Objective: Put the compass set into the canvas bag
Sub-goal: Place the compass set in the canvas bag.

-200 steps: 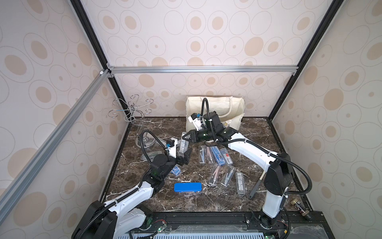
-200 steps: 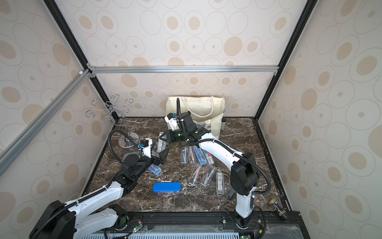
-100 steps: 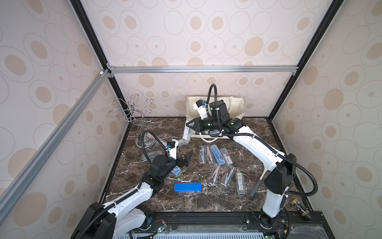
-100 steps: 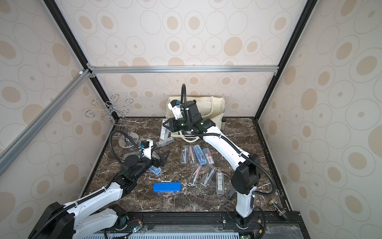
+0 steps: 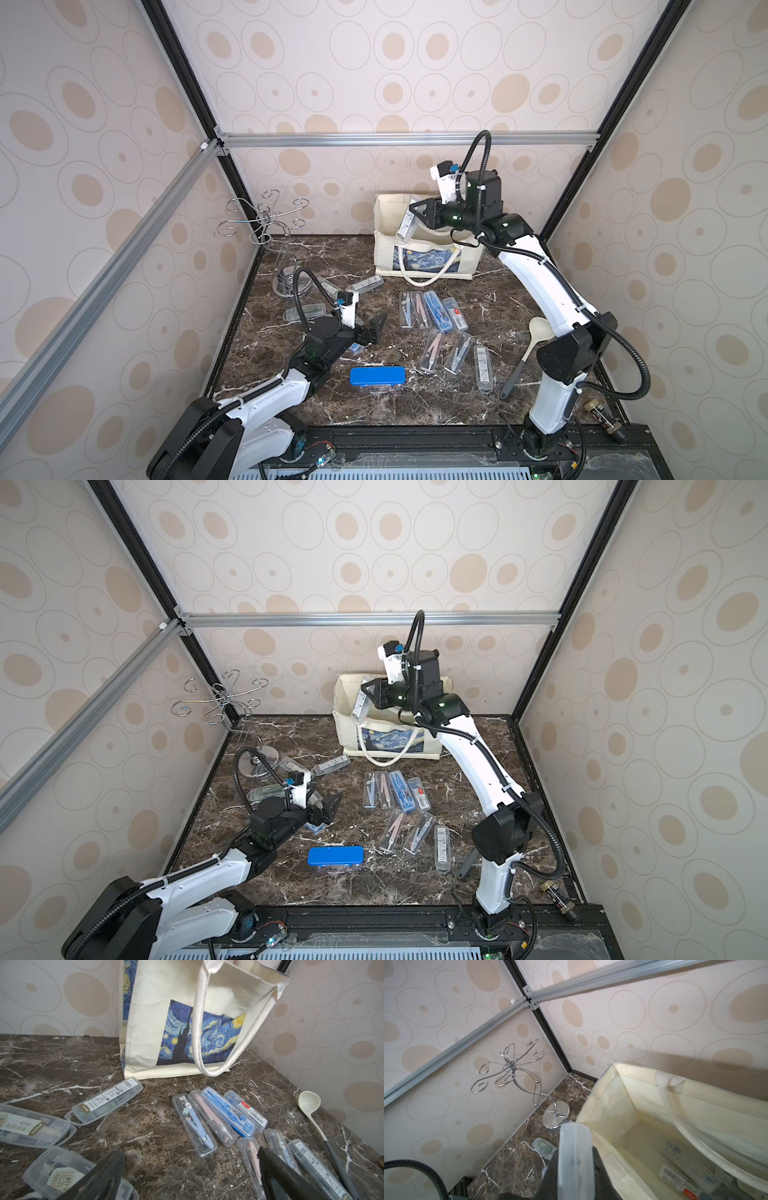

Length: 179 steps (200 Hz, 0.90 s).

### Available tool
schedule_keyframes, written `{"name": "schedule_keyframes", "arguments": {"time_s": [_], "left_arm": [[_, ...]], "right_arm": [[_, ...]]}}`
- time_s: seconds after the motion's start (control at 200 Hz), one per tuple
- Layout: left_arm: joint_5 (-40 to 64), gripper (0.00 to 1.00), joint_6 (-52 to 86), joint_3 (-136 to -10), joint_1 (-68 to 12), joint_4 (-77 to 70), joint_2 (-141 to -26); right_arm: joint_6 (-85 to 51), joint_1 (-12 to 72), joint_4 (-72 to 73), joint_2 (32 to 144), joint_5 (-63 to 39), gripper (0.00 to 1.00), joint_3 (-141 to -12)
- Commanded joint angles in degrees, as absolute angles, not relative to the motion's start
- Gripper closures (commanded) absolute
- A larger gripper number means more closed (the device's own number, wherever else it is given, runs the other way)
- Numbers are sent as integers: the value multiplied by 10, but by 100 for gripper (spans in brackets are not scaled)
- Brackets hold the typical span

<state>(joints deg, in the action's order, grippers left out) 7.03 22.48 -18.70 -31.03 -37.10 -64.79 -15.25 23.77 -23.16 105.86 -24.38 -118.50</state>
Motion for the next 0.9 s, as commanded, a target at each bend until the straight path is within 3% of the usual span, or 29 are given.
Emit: {"name": "schedule_keyframes", "arguments": {"time_s": [0.0, 0.515, 0.89], "left_arm": [[62, 0, 245, -201, -312, -376, -669], [77, 0, 268, -223, -313, -382, -713], [85, 0, 282, -214, -313, -406, -730]], "right_arm": [[-143, 208, -229, 1063, -234, 85, -1204], [-10, 174, -301, 1175, -70, 85, -1202], [24, 170, -434, 1303, -24, 83, -1343]]}}
